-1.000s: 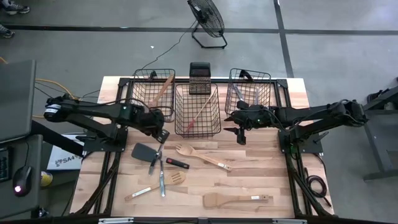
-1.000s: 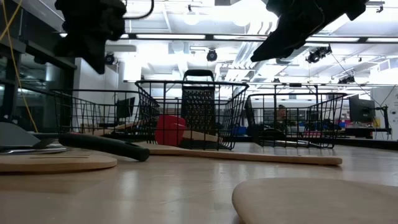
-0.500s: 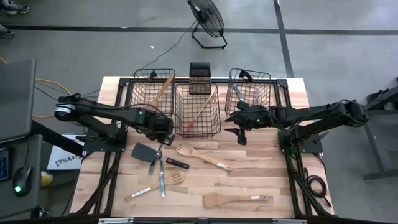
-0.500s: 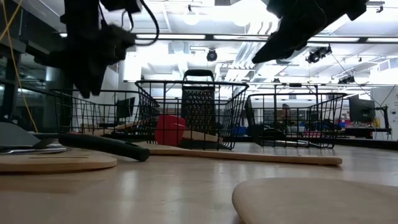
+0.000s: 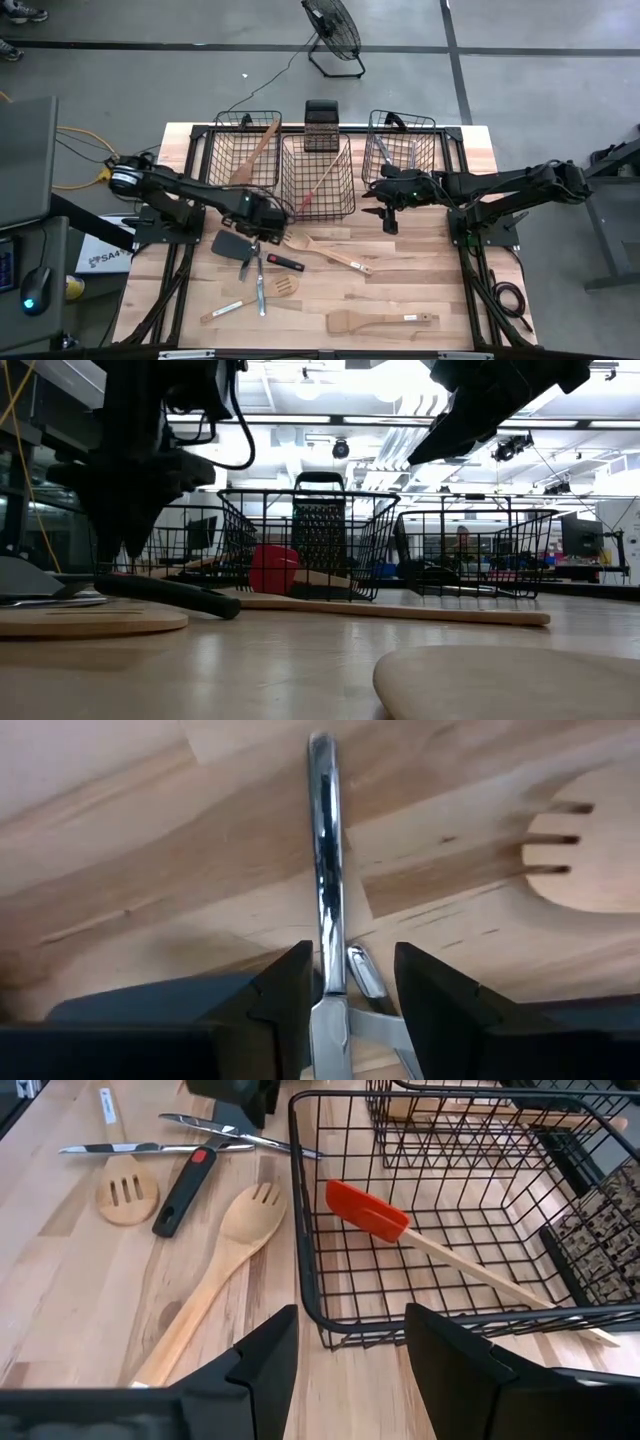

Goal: Pick & Place Kitchen Items
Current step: Put the silver table knife into the right wire basket

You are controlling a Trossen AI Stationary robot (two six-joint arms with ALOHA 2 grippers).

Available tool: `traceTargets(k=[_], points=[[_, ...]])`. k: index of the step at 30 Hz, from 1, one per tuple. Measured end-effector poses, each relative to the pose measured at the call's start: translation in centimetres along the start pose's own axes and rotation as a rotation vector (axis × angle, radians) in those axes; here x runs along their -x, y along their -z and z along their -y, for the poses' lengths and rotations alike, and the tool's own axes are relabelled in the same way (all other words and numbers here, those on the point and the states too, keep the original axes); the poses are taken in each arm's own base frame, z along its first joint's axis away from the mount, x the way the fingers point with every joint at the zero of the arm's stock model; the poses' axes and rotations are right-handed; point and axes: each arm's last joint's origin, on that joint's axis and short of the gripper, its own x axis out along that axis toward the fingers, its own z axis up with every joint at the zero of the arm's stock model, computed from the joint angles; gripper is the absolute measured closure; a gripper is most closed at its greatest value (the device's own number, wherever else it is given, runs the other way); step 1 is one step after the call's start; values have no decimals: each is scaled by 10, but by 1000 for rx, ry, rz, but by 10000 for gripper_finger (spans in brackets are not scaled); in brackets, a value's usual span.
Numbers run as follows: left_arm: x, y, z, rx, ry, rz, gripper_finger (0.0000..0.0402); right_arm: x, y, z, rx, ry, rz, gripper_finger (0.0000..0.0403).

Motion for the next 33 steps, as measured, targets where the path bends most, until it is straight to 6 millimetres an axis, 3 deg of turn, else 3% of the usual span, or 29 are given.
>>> traceTargets(k=[14,23,33], points=[[-24,-1,8,10,-77,-19,261,0,0,-1,-20,-26,2,227],[-34,1,-1,10,-109,-15,261,0,0,-1,-24,-26,2,227],[-43,2,0,-5,-47,-11,261,0,0,-1,-24,-26,1,227]])
